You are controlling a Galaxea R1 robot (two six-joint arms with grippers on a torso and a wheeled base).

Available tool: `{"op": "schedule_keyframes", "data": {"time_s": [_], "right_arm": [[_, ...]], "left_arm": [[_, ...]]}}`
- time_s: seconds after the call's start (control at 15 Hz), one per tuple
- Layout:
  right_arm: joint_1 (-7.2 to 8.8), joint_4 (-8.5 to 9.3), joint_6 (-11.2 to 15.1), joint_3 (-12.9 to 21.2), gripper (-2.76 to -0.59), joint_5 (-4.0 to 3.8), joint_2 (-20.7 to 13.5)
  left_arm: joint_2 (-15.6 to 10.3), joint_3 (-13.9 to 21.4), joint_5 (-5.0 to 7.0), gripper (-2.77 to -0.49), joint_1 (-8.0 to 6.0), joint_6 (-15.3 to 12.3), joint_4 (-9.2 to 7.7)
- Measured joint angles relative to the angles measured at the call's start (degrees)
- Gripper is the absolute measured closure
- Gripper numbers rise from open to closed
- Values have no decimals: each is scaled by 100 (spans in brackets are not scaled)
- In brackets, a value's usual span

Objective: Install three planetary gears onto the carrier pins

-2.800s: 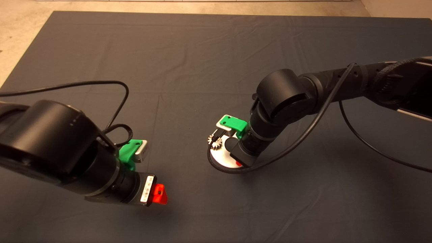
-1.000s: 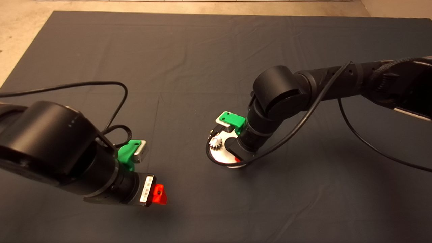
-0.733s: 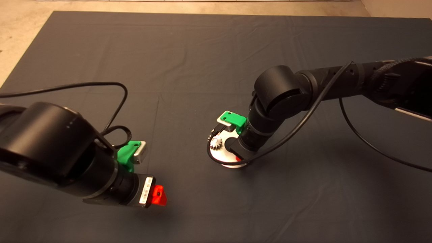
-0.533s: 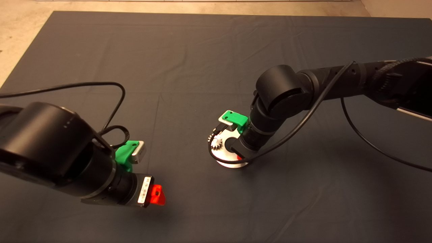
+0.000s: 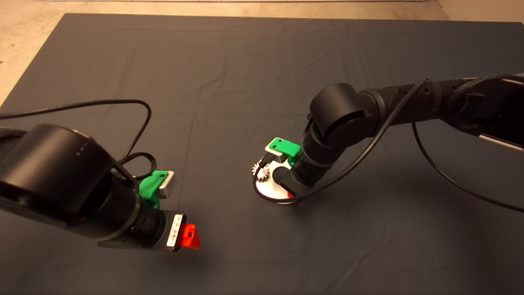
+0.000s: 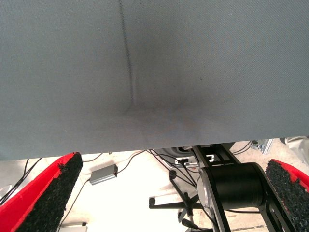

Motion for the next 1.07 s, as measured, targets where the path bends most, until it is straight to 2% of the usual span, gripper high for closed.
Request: {"op": "schedule_keyframes", "data": {"time_s": [0.2, 1.07], "right_arm": [[-62, 0, 0, 0, -100, -5, 0], [-63, 0, -4, 0, -100, -6, 2]], "left_arm": [[-1, 0, 2, -277, 0, 0, 2], [-26, 27, 2, -277, 0, 0, 13]]}}
